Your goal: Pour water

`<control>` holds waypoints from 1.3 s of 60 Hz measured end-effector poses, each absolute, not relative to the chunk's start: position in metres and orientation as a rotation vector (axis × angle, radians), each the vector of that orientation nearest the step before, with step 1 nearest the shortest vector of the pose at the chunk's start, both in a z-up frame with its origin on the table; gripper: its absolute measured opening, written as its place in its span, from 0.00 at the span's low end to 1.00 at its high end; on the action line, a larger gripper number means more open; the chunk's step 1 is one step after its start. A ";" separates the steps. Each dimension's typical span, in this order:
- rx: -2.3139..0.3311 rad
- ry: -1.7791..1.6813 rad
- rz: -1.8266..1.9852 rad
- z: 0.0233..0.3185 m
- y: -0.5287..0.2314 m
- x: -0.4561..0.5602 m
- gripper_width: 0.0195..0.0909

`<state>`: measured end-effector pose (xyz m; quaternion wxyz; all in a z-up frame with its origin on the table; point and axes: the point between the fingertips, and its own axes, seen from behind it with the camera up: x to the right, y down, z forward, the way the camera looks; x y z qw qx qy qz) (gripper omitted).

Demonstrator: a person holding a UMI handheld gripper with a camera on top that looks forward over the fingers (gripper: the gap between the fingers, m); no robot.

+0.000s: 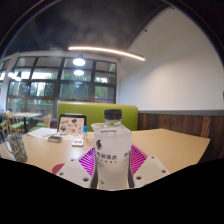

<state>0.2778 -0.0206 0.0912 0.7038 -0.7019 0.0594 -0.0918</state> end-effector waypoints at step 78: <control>-1.281 -0.943 -1.066 0.210 -0.025 0.075 0.31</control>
